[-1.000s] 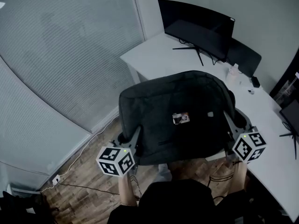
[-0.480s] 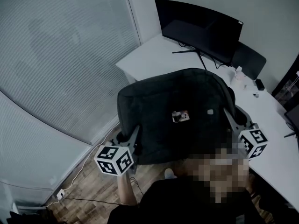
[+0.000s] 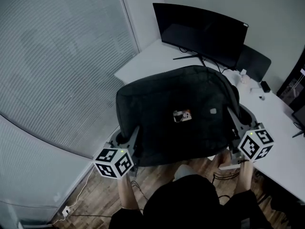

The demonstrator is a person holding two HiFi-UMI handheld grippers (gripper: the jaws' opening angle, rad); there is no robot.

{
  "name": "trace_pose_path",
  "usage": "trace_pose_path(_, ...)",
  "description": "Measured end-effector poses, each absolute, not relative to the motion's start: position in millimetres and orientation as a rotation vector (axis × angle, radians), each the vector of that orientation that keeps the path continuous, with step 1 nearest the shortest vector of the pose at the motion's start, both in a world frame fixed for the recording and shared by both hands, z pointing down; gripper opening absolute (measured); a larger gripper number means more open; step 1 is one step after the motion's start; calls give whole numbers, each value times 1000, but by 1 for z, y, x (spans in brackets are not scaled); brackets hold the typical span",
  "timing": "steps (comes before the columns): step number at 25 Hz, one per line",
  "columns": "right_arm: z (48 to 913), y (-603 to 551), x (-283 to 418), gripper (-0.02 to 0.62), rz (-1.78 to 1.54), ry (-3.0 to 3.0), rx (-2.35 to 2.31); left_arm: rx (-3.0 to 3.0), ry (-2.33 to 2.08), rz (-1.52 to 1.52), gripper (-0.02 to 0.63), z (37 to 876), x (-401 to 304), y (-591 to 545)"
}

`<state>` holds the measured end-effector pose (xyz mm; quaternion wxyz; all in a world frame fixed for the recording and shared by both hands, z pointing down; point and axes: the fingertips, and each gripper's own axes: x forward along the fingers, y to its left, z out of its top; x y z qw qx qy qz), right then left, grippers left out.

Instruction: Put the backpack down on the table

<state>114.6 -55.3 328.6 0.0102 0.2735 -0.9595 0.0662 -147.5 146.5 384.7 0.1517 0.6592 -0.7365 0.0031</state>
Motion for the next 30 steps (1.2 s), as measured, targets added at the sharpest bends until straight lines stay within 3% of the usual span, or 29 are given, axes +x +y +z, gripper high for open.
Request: trace_pose_path(30,338,-243,5,132,336,-2928,1039,1995,-1973,108,80,379,-281,-73)
